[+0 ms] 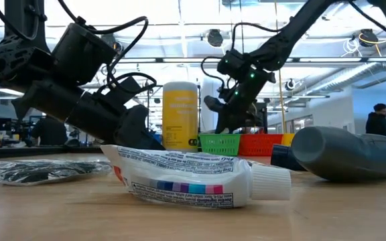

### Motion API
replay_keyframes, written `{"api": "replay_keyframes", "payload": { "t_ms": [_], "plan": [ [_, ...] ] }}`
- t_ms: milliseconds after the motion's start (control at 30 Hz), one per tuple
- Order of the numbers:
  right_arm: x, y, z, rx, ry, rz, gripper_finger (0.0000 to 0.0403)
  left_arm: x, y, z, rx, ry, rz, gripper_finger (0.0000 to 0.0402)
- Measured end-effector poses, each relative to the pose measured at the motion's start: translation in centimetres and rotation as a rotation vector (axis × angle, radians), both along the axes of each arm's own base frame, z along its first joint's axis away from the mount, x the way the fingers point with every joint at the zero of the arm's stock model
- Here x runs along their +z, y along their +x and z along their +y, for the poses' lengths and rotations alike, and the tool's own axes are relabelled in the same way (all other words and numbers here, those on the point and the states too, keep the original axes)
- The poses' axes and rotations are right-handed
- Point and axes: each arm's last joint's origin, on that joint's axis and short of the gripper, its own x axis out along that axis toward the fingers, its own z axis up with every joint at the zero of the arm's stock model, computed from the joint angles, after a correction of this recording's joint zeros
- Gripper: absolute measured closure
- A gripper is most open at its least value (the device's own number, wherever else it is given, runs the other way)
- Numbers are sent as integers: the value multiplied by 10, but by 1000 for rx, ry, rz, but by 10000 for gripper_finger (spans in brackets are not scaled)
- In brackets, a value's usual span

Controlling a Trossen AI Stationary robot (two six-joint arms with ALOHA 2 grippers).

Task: Pick & Place Travel size toiletries
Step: Put the toothpaste into the green basket, then adjust the hairbrush

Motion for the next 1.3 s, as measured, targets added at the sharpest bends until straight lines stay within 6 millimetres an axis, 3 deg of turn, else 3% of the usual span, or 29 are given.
{"api": "replay_keyframes", "payload": {
  "t_ms": [267, 467, 633, 767, 900, 1033, 1167, 1300],
  "plan": [
    [-11, -1, 0, -3, 29, 48, 318, 0, -1, -3, -11, -1, -1, 275],
    [-8, -1, 1, 15, 13, 52, 256, 0, 0, -3, -12, -1, -1, 275],
    [14, -4, 2, 38, -43, 10, 206, 0, 0, -3, -12, 0, -2, 275],
    [43, -6, 13, 88, -111, -34, 194, 0, -1, -4, -15, 0, 0, 275],
    [66, -2, 46, 231, -187, -36, 198, 0, -1, -8, -31, 8, 4, 275],
    [66, -1, 100, 424, -252, -50, 207, 0, -2, -12, -51, 20, 10, 275],
    [48, -11, 156, 584, -299, -137, 215, 0, -3, -15, -62, 30, 14, 275],
    [14, -32, 199, 712, -345, -264, 221, 1, -3, -15, -71, 49, 15, 275]
  ]
}}
